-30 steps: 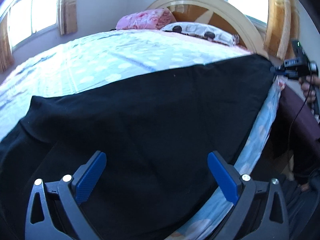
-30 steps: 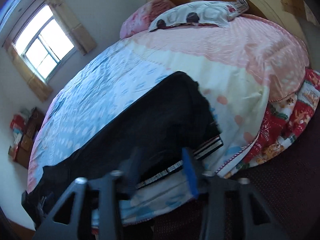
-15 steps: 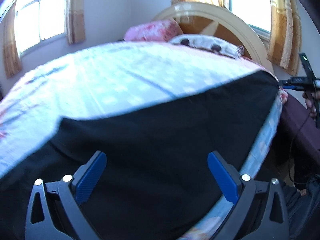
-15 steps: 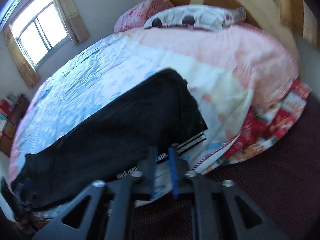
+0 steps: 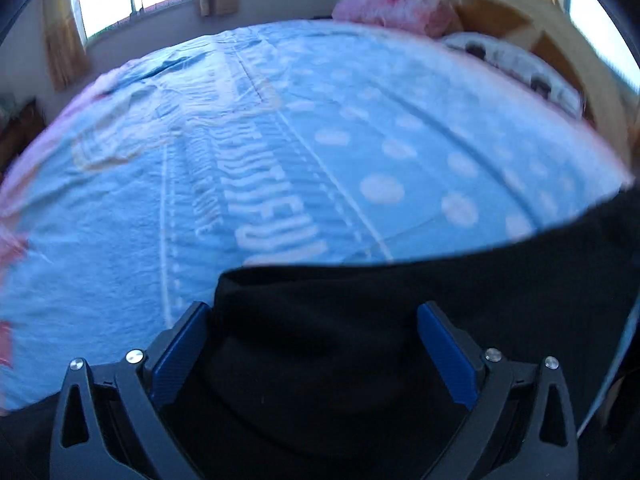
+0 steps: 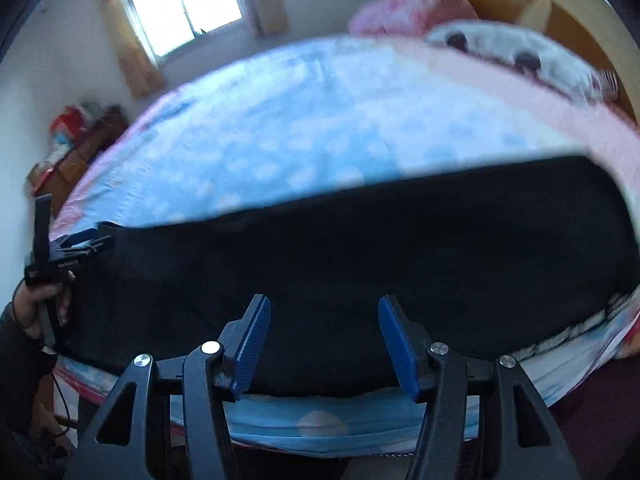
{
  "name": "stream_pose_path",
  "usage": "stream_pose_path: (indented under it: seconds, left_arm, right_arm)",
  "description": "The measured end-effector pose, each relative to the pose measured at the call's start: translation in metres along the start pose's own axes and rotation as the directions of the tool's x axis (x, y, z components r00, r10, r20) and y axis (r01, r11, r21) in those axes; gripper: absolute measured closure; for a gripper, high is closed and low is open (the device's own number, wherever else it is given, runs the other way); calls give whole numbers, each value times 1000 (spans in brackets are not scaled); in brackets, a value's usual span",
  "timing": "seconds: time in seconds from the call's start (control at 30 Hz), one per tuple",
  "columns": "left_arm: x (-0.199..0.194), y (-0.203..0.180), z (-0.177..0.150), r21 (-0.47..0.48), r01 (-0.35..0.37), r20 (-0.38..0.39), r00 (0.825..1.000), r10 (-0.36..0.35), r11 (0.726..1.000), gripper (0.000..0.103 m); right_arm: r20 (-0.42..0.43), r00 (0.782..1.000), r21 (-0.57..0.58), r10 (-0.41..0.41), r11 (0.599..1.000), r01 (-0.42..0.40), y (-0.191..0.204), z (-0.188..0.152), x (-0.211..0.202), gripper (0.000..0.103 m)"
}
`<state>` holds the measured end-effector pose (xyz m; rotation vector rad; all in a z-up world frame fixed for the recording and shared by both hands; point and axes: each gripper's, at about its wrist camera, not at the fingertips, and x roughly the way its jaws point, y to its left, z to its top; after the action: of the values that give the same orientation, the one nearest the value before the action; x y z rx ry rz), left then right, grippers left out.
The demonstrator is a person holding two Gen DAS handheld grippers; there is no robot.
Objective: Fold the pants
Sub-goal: 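Lift the hem with the right gripper and fold it toward the left gripper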
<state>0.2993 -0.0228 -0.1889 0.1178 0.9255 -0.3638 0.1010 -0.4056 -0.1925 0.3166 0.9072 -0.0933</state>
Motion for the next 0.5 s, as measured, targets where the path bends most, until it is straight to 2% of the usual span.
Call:
stream_pose_path:
  seconds: [0.1, 0.2, 0.27, 0.3, 0.33, 0.4, 0.43, 0.5]
  left_arm:
    - [-2, 0, 1, 2, -15, -2, 1000, 15, 1000, 0]
    - [-25, -14, 4, -18, -16, 67, 998, 17, 1000, 0]
    - [-49, -34, -1, -6, 27, 128, 991, -26, 1000, 0]
    - [-53, -41, -3, 6, 49, 133, 990, -49, 999, 0]
    - [-57, -54, -8, 28, 76, 138, 987, -79, 997, 0]
    - [-59, -77, -17, 66, 103, 134, 985, -111, 992, 0]
    - [-58, -89, -20, 84, 120, 130, 983, -130, 989, 0]
    - [-54, -115, -29, 122, 155, 114, 979, -169, 980, 0]
  right_arm:
    - [2, 1000, -54, 6, 999, -6, -1, -6, 3, 45]
    - [38, 999, -45, 37, 998, -35, -1, -4, -17, 45]
    - [129, 990, 28, 61, 997, -65, -18, -5, -45, 45]
    - [176, 983, 63, 54, 996, -66, -29, -7, -60, 45]
    - [232, 972, 123, 24, 991, -54, -47, -11, -78, 45]
    - [291, 956, 234, -48, 972, -23, -75, -17, -100, 45]
    - [310, 945, 322, -102, 947, -3, -97, -23, -112, 45]
    - [299, 946, 456, -122, 889, -30, -132, -35, -120, 45]
